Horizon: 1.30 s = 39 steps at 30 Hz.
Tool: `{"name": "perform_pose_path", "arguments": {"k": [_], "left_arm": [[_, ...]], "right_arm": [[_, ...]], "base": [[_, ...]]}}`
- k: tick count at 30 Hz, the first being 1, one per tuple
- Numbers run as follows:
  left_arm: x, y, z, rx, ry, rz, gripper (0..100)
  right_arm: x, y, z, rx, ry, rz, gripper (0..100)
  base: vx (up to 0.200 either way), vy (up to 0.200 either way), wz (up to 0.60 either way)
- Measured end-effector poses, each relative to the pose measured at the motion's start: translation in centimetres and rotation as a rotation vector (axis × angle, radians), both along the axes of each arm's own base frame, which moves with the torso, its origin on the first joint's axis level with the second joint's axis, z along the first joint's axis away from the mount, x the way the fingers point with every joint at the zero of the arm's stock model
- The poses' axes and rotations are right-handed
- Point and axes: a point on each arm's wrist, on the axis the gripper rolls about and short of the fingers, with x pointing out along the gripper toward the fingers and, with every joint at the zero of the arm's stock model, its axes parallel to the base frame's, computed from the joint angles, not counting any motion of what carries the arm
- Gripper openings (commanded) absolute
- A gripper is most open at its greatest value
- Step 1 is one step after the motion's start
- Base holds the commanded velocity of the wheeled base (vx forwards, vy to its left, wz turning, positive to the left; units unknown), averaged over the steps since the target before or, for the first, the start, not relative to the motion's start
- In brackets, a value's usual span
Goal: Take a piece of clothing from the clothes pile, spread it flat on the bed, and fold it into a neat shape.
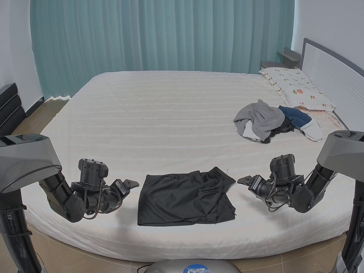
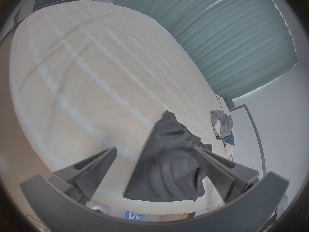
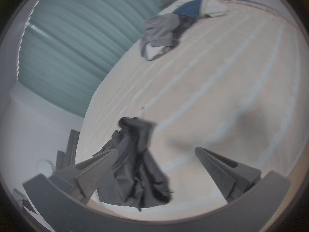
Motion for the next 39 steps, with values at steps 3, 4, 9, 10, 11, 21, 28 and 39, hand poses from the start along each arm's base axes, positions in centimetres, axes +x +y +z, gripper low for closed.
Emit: {"name": "perform_pose_path", "arguments": {"k": [3,4,9,10,11,21,28,39], "left_arm": [[0.0,0.0,-0.1,0.003,0.003,0.001,100],[0.0,0.1,-0.2,0.004,0.004,0.001,100],[-0.1,0.1,-0.4,0.01,0.012,0.0,100],[0.0,0.1,-0.5,0.011,0.013,0.0,100],[0.0,0.1,-0.5,0.012,0.014,0.0,100],[-0.1,0.0,-0.8,0.018,0.02,-0.002,100],[-0.2,0.0,-0.8,0.021,0.023,-0.002,100],[-0.1,0.0,-0.8,0.021,0.022,-0.002,100]], "right_arm": [[0.4,1.9,0.7,-0.062,-0.038,0.05,100],[0.5,2.3,0.9,-0.08,-0.049,0.059,100],[1.0,4.1,1.1,-0.186,-0.066,0.112,100],[1.1,4.3,1.0,-0.206,-0.064,0.117,100],[1.3,4.5,0.9,-0.231,-0.062,0.115,100],[1.8,6.2,-0.2,-0.352,-0.017,0.145,100],[1.9,6.9,-1.2,-0.42,-0.01,0.165,100],[1.0,5.0,-1.2,-0.458,0.033,0.159,0]], "base": [[0.0,0.067,0.0],[0.0,0.0,0.0],[0.0,0.0,0.0],[0.0,0.0,0.0],[0.0,0.0,0.0],[0.0,0.0,0.0],[0.0,0.0,0.0],[0.0,0.0,0.0]]}}
